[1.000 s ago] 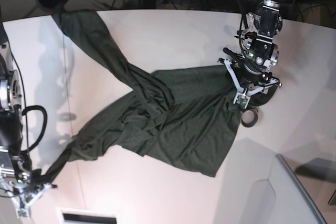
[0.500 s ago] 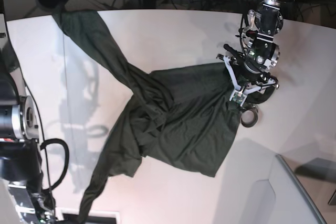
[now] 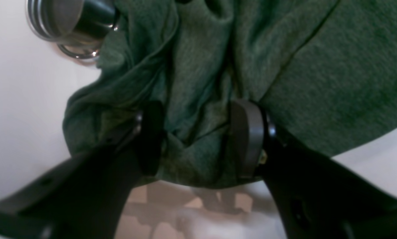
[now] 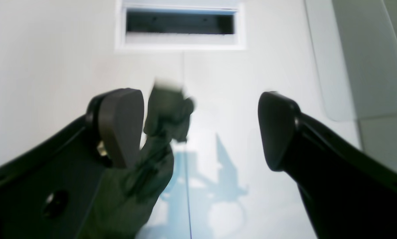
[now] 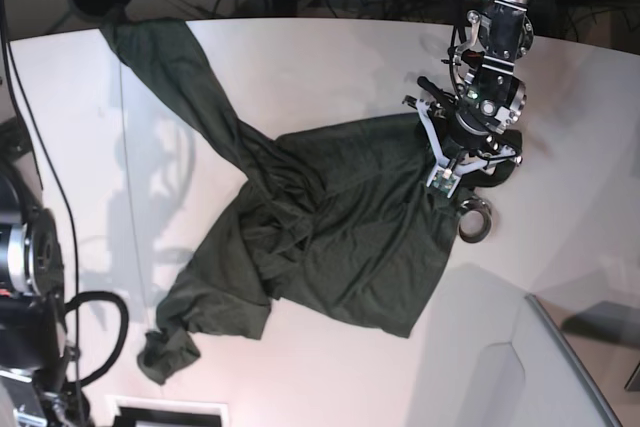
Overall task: Layout the t-shirt on the table in an organized manner, then fold the t-shirt properly
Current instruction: 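Swing the right gripper down, dragging the shirt end, then release it, then grasp the bunched shirt fabric with the right gripper and pull outward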
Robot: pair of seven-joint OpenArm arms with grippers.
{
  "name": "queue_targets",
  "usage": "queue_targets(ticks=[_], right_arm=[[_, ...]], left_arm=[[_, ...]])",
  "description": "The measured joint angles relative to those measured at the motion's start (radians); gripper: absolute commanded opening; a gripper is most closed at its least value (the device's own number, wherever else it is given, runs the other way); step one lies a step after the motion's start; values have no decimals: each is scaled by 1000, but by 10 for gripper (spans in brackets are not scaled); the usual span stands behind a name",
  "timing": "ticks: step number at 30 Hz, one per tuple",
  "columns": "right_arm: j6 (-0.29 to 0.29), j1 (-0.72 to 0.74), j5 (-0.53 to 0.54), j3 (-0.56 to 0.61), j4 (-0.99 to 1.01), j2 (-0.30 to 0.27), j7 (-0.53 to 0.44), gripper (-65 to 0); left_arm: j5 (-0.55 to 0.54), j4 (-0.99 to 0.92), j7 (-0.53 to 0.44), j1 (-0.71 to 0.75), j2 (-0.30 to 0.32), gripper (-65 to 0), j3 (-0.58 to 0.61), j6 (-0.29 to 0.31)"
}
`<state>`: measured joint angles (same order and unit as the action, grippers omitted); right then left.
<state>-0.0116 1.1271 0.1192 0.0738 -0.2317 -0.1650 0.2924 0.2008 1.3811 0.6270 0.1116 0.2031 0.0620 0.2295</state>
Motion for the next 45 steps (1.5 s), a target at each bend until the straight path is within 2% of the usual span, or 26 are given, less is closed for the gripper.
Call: queue_targets(ticks=[1,3,4,5,7,8,9,11,14,18,22,24,26,45], right_arm=[[0,7,-8,-7,-16,-14,31,-158],[-3,-16,-15,31,-80,-32,186,-165],[6,-66,-24,63,-153,-34,255,-183],[43,-138,-24,82,-246,-30,301,-198],[138,-320,-2,92,-501,-3,414,-209],[161,-394,8,99,-622,10,445,-203],[159,-463,0,101,-737,29,478,-191],[158,-512,-20,103,-837,76,499,-161],[150,-457,-93,101,-748,149,482,-152],[146,-407,-195,98,-457,228,363,-150],[155,-367,-200,98,-225,273,251,-150],[154,-346,-202,98,-169,278,158,-150],[154,-341,-202,98,-151,275,114,-150],[151,-394,-202,98,-112,270,110,-158]], left_arm=[[1,0,0,0,0,-331,0,0],[1,0,2,0,-1,-331,0,0],[1,0,2,0,-1,-331,0,0],[0,0,1,2,0,-331,0,0],[-6,1,-2,3,2,-331,-2,4],[-6,0,-2,2,1,-331,-1,5],[-5,0,-4,3,-1,-331,-3,4],[-7,0,-5,3,0,-331,-6,4],[-6,0,-2,1,0,-331,-3,6],[-6,1,2,-1,2,-331,-1,6],[-7,1,0,0,0,-331,-2,6],[-7,1,1,0,-1,-331,-5,6],[-7,1,0,2,-1,-331,-6,6],[-7,1,-4,4,-1,-331,-6,6]])
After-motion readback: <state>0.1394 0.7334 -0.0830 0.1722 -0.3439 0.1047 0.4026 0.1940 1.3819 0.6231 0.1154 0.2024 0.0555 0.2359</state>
